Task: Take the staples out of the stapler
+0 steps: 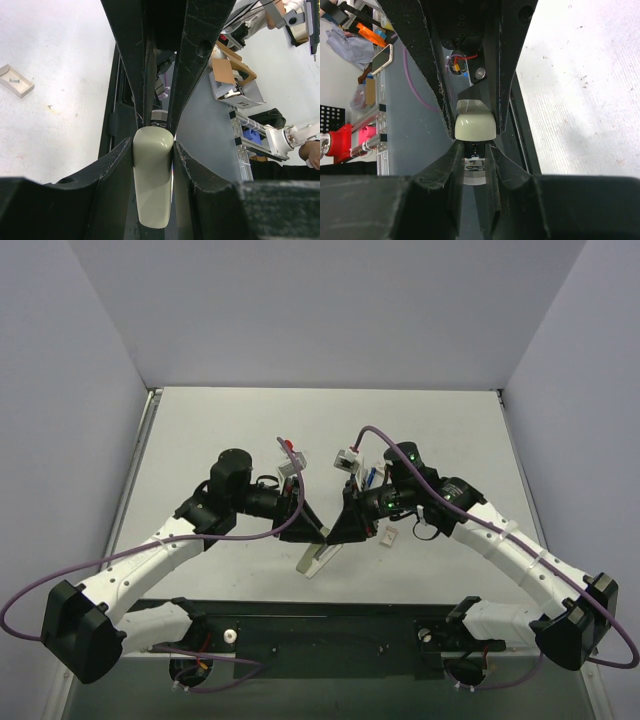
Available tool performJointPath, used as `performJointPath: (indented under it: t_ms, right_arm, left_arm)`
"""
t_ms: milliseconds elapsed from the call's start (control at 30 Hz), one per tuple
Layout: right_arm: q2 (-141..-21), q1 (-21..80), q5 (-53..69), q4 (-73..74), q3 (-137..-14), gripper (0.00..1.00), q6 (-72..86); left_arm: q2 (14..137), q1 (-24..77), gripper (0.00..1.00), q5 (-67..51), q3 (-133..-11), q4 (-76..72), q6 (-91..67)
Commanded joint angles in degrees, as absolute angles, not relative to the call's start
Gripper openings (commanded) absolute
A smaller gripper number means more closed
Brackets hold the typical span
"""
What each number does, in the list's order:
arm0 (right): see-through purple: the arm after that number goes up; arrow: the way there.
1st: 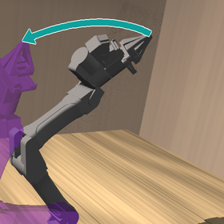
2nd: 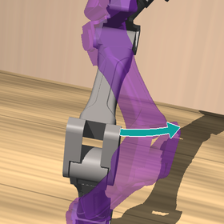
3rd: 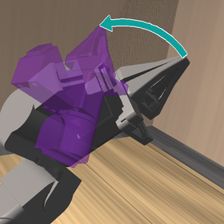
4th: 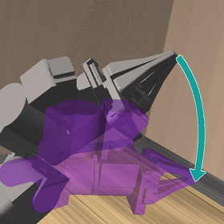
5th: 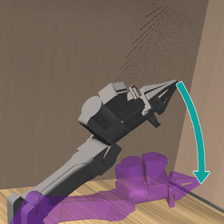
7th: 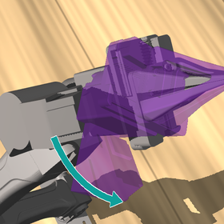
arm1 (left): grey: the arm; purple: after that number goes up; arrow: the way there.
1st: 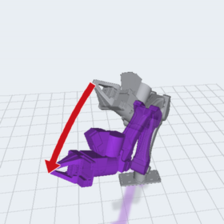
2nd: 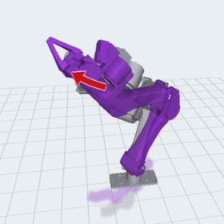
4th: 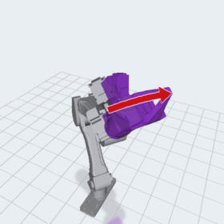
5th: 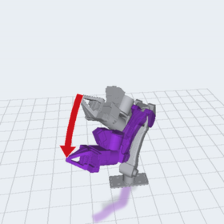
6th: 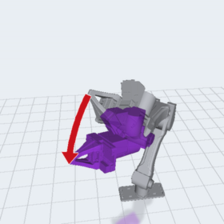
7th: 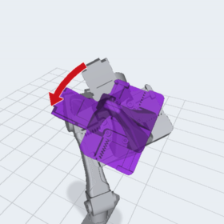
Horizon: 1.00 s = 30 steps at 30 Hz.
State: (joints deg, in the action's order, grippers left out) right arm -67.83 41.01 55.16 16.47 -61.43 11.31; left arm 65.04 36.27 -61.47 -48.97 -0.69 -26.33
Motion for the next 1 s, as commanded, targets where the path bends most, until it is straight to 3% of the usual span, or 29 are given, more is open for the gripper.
performJointPath:
  t_ms: [0,467,833,900,933,967]
  right_arm:
    - [-67.1,42.1,54.4,13.3,-59.4,0.00,11.2]
    - [-54.5,41.4,49.8,6.9,-43.3,0.00,17.2]
    - [-52.6,41.4,42.6,6.7,-45.8,0.00,19.7]
    - [-52.6,41.3,40.0,7.3,-46.9,0.08,19.7]
    - [-52.7,41.2,37.5,7.6,-47.4,0.19,19.6]
    - [-52.9,41.1,36.0,8.4,-48.3,0.21,19.7]
  left_arm:
    - [63.1,36.5,0.00,-61.2,-49.6,-5.8,-26.5]
    - [59.3,36.5,0.00,-54.3,-49.5,-4.3,-24.5]
    - [60.0,37.4,0.00,-52.3,-49.6,-4.8,-25.1]
    - [60.5,37.7,0.00,-51.4,-50.0,-4.1,-24.6]
    - [60.6,38.1,0.00,-50.2,-50.4,-3.7,-24.0]
    - [60.6,38.1,0.00,-49.8,-50.4,-3.0,-23.8]
